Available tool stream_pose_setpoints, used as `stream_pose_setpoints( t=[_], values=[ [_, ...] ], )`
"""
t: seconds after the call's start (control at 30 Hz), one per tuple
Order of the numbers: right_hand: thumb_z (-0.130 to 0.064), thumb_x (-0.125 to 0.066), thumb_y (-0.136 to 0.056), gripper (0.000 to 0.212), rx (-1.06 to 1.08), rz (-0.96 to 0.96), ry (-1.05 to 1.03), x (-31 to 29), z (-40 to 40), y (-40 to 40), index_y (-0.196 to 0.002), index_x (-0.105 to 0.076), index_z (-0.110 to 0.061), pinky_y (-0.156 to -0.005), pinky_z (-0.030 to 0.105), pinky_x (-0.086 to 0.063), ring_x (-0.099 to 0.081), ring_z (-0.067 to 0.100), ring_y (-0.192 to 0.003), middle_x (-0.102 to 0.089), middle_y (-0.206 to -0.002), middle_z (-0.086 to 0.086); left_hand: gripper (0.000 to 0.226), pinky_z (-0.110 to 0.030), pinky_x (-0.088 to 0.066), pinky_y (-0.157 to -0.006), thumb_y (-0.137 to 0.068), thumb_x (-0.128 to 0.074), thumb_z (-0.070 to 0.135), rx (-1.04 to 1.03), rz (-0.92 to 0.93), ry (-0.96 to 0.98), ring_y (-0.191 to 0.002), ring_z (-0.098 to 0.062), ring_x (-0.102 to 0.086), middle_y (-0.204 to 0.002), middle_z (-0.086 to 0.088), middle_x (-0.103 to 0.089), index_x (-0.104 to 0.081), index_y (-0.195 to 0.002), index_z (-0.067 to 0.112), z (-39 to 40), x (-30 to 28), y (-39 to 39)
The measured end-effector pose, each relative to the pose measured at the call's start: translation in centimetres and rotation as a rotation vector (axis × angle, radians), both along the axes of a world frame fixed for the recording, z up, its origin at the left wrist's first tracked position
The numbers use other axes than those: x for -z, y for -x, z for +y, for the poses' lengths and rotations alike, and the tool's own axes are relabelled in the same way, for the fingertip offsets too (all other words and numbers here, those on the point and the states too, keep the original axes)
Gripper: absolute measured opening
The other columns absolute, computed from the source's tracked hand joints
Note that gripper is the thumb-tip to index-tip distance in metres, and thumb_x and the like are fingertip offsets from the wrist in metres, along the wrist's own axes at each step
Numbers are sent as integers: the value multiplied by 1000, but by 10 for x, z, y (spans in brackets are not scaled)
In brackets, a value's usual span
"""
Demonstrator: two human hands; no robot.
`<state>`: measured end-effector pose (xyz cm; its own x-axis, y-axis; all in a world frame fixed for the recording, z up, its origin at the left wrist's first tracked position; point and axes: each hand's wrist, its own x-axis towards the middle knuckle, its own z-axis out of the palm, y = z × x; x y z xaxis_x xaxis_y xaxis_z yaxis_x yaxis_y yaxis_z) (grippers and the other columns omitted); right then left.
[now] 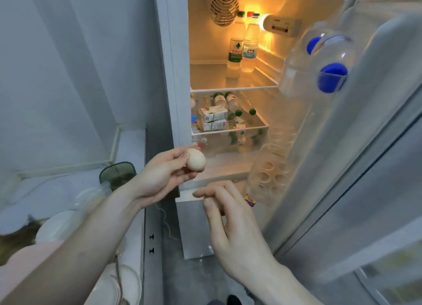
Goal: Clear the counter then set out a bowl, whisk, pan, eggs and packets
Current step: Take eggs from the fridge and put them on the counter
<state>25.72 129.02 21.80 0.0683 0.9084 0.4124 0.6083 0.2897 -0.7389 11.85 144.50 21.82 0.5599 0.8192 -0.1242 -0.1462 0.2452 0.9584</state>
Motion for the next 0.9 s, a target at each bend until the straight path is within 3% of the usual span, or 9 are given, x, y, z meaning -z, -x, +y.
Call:
stream_pose_setpoints(
  t=[0.2,0.37,0.57,0.9],
  values=[
    [-12,-51,-104,16,-142,-7,6,-8,17,20,-108,-64,-20,-79,9,-36,-51,-4,-89,-45,-92,-24,29,-25,-57,-86,-106,-39,12,-157,-8,-7,-112,-24,-64,-131,-17,-66,-60,-126,7,0,-2,42],
    [-13,-53,-102,12,-238,-25,14,-11,38,35,-107,-63,-18,-81,12,-38,-54,1,-95,-55,-98,-13,31,-22,-58,-81,-107,-39,13,-271,-1,-40,-103,-19,-69,-124,-11,-69,-57,-131,5,0,-3,78],
    [-20,-56,-102,7,-333,-19,57,-15,56,41,-105,-62,-21,-77,14,-42,-57,7,-97,-59,-100,-11,27,-20,-58,-78,-107,-39,13,-377,33,-65,-100,-14,-71,-121,-7,-71,-62,-121,11,-1,-4,105],
    [-25,-60,-99,6,-460,-53,139,-23,78,32,-101,-65,-26,-73,12,-38,-57,8,-91,-62,-95,-12,26,-22,-59,-78,-105,-42,13,-450,42,-69,-103,-17,-68,-130,-19,-65,-62,-121,9,1,-5,116]
  ],
)
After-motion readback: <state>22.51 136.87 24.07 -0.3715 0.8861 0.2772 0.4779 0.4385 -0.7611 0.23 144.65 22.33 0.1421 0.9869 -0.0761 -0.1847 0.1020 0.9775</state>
